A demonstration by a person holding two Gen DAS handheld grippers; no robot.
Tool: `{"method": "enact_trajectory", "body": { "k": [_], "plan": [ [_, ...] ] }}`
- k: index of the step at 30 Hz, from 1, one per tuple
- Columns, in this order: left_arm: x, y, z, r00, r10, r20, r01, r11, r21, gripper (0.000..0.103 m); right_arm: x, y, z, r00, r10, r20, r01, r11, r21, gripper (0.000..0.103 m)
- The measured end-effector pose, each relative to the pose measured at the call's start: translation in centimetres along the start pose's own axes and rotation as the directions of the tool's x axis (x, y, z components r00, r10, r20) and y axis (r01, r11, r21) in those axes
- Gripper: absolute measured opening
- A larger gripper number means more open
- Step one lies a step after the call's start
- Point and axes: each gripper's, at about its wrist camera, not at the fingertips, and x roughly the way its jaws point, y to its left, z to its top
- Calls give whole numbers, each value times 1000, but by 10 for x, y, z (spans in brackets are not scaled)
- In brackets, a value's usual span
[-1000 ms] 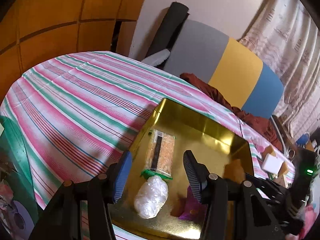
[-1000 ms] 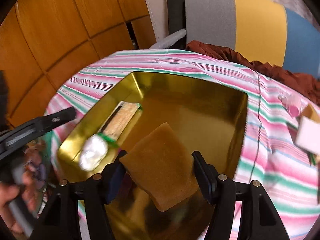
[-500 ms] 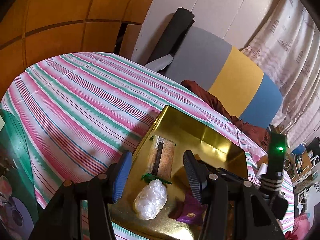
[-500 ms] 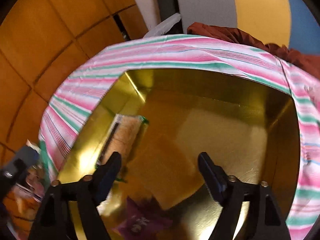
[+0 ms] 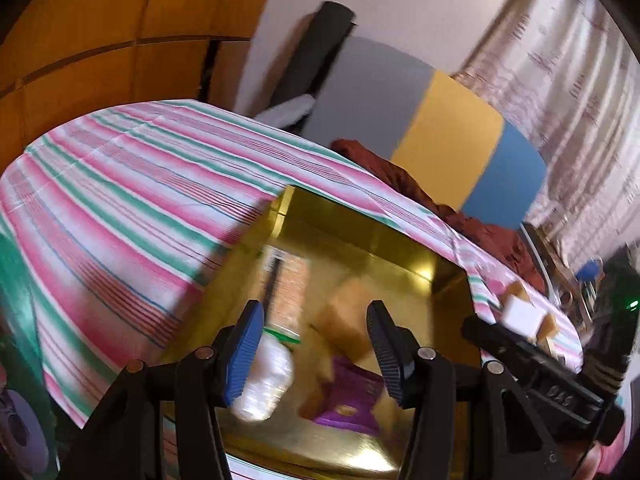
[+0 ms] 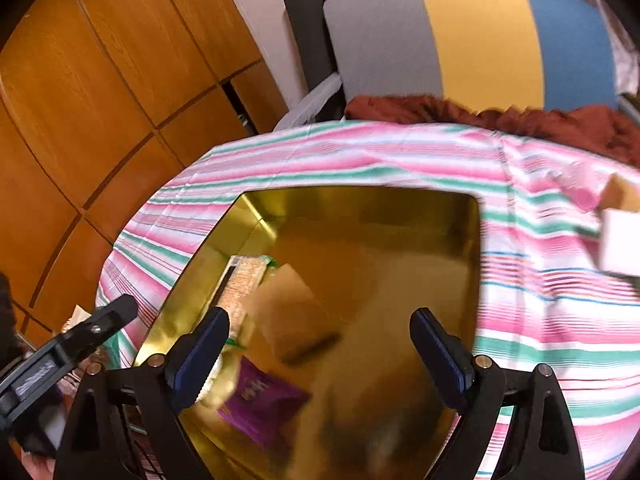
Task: Organize objects
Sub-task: 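Lower the tan sponge into the tray and open the right gripper, then grasp the green tea box with the right gripper while the left gripper grasps the cream box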
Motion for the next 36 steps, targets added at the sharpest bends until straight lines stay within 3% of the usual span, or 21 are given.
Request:
{"method": "enact_trajectory", "body": {
  "k": [5,12,15,19,23,24,26,30,32,36],
  "plan": [
    [4,-33,-17,998,-54,-33,56,994,91,55,-41,-24,-6,992,-99,80,103,993,-52,92],
    [9,-87,-51,987,-126,-103,147,959,242,55,-79,-98,-26,960,-276,57,279,958,-60,92],
    [10,-108,-68,981,-144,-128,177,938,299,55,-94,-143,-32,931,-363,39,364,931,-35,91],
    [7,-127,-86,971,-173,-164,218,921,323,55,-107,-204,-26,871,-491,25,491,871,-12,91],
    [3,-139,-98,969,-174,-174,226,910,348,55,-106,-258,-16,829,-559,-23,559,829,22,91],
    [2,-140,-100,969,-172,-175,225,908,354,55,-105,-270,-14,828,-560,-39,561,827,39,91],
    [2,-142,-102,970,-165,-179,221,905,365,55,-102,-288,-13,845,-531,-70,535,842,72,91],
    [3,-144,-104,970,-148,-190,210,907,365,55,-90,-301,-15,845,-522,-113,531,844,77,89],
    [3,-145,-104,971,-144,-191,206,908,364,55,-84,-298,-19,860,-492,-136,505,859,83,76],
    [5,-152,-107,969,-144,-198,211,902,377,55,-82,-282,-31,902,-395,-171,419,898,132,71]
  ]
}}
